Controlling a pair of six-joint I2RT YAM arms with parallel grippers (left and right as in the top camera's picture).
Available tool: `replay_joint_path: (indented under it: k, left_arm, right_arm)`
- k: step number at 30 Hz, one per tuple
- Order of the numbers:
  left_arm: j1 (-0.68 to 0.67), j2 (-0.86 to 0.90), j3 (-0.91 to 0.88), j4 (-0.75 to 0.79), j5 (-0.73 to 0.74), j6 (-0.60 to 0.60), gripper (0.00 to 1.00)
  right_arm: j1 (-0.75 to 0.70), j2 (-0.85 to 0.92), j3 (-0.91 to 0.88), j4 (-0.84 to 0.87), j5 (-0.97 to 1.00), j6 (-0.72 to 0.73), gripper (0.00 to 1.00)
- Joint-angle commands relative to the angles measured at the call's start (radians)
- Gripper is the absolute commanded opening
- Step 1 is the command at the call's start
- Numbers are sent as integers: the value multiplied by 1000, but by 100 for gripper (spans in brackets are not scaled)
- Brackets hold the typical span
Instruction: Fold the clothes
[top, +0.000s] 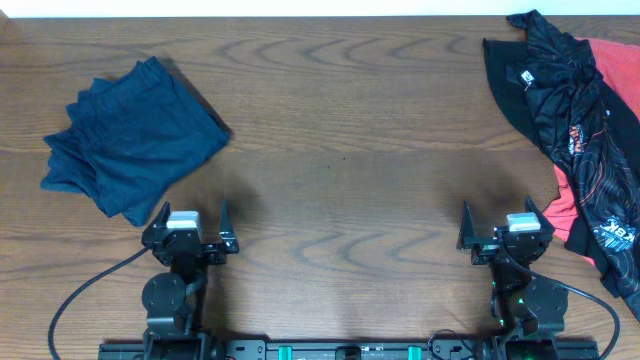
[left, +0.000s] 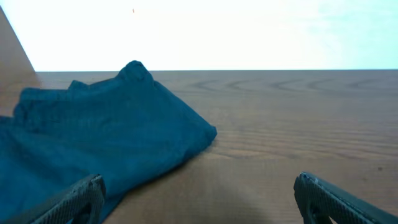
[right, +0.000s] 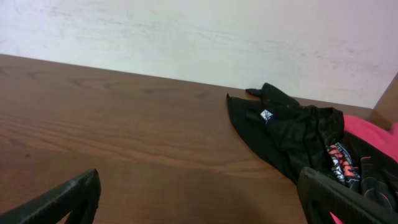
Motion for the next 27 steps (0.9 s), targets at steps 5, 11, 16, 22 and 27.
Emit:
replay_joint_path:
  k: [5,11,16,22,27]
  left_arm:
    - [5,-54,-20,-43,-8,17,98]
    - [4,-54,-20,-42,-8,16,98]
    - [4,-51,-20,-42,-8,17,98]
    - [4,-50,-20,-42,-8,17,98]
    - [4,-51,-20,-42,-8,17,98]
  right_arm:
    - [-8,-5,-5,2,0,-11,99]
    - [-8,-5,-5,2,0,-11,99]
    - [-8,-5,-5,2,0,-11,99]
    - [-8,-5,-5,2,0,-11,99]
    - [-8,-5,-5,2,0,-11,99]
